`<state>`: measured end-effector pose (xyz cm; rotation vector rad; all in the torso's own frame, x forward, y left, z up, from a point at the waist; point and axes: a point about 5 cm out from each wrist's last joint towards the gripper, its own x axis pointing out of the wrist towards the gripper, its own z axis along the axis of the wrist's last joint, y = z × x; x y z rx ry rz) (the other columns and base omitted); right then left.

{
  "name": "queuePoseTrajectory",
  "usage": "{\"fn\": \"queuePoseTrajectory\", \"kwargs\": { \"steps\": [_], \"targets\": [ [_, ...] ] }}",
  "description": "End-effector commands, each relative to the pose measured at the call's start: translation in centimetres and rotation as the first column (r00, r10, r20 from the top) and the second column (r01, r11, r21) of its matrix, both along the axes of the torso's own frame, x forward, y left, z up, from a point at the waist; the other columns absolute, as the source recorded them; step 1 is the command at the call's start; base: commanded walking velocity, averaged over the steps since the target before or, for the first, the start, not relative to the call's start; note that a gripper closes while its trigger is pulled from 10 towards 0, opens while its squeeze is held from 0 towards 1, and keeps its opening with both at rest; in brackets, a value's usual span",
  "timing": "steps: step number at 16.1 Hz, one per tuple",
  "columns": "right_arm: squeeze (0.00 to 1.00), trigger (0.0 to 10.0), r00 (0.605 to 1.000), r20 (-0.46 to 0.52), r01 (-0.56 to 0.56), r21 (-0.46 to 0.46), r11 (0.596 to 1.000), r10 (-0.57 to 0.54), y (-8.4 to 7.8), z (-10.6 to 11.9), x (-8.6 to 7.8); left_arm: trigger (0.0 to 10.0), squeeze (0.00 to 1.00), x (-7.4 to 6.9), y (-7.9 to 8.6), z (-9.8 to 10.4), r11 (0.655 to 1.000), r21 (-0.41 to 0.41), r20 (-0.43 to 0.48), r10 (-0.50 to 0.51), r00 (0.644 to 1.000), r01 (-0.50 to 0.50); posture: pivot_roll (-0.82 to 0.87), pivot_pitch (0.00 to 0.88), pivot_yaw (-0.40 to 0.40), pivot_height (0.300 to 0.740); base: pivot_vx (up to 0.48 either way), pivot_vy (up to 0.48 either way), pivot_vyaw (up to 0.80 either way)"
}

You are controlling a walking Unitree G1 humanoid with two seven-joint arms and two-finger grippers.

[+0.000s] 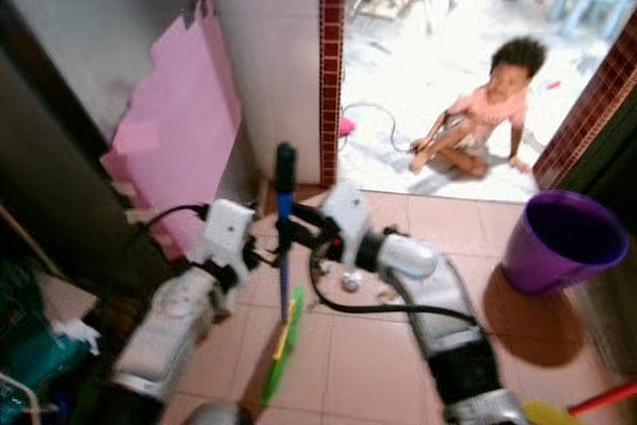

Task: Sweep floor

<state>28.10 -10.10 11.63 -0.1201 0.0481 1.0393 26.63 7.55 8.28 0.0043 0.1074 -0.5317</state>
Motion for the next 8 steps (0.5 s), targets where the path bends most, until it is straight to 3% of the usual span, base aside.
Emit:
{"fn": "queuePoseTrajectory", "kwargs": {
  "steps": [1,8],
  "targets": [
    [0.00,10.0,0.998,0.055,-0.006,0.011,1.000,0.005,-0.24,1.22,0.14,10.0,0.00,0.32,0.49,-0.13,0.999,0.002,-0.014,0.036,0.999,-0.036,-0.07,0.000,0.019,0.740,0.000,-0.352,0.00],
    [0.00,10.0,0.998,0.059,0.000,0.008,1.000,-0.001,-0.31,1.37,0.21,10.0,0.00,0.22,0.42,-0.33,0.999,0.000,-0.025,0.041,0.999,-0.041,-0.07,0.000,0.017,0.740,0.000,-0.344,0.00]
  ]
}}
